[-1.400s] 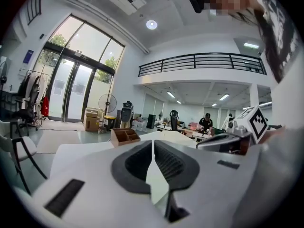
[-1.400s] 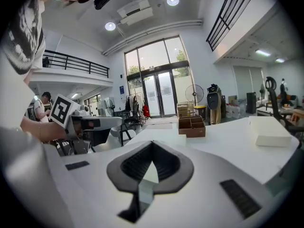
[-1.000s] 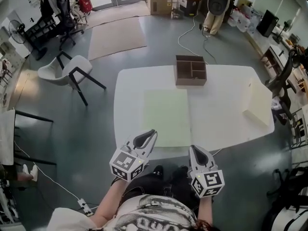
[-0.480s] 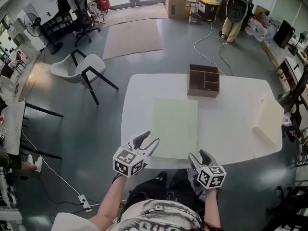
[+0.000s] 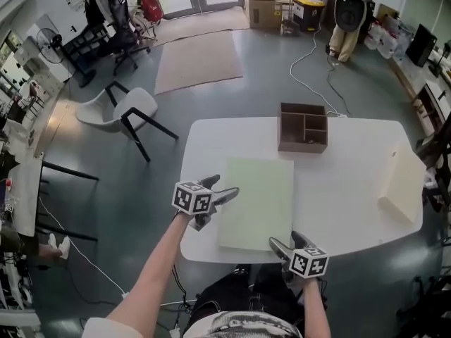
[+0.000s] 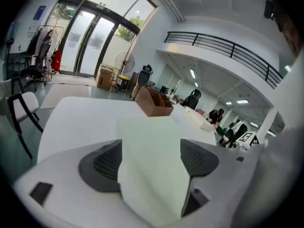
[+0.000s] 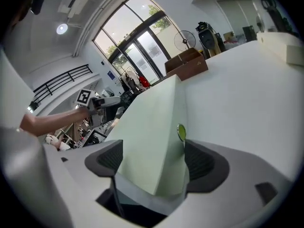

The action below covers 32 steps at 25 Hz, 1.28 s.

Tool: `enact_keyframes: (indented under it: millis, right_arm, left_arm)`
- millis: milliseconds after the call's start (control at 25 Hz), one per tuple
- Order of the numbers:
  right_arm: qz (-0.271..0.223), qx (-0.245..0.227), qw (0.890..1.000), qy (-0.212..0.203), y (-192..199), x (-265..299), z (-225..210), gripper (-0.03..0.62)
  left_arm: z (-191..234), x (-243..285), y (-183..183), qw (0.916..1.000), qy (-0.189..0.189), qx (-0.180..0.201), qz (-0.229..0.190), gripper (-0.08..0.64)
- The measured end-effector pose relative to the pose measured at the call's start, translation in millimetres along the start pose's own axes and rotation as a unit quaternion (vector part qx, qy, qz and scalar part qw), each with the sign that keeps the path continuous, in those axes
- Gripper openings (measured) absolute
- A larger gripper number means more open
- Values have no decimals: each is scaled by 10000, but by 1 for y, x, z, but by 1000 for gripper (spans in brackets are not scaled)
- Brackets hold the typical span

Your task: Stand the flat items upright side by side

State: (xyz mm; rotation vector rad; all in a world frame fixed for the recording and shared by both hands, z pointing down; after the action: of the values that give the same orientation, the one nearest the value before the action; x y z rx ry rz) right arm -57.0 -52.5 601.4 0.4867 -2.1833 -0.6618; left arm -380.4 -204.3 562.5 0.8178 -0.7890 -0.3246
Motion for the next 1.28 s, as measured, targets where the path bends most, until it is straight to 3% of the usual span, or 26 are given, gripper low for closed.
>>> enact_keyframes:
  millis: [120,240,480,760,1000,1280]
  right_arm:
    - [44,94,9999,-23,0,5,-2,403]
    - [85,235,9996,-89,2,9,-5,413]
    - [147,557,9976,-390,5,17,-14,433]
    - [-40,560,9973,-480,8,19,-16,440]
    - [41,466,9973,-564,9,15,-20,414]
    - [-409,-11,9980,-488,9,8,-19,410]
  left_arm:
    - [26,22,-5,9989,-48,-136,442,380]
    - [42,36,-9,9972,80,-479,574,385]
    - [48,56,-4,9891,576,-1241,539,385]
    - [52,63,10,9841,472,-1662,407,385]
    - [45,59,1,9891,545,-1277,500,370]
    - [21,49,-26,9953,809,-454,-266,359]
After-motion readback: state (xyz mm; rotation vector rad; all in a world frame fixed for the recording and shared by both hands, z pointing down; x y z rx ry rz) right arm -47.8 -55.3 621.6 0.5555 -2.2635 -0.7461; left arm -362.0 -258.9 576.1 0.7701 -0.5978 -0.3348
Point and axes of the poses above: the fingertips, and each gripper's own axes: x forward along the fingers, z to its left, y out of its underside, the point moved 10 cm from there along -x, backward along the fingers, and after that the axes turned 3 degrees about -z, right-handed, at the moved point
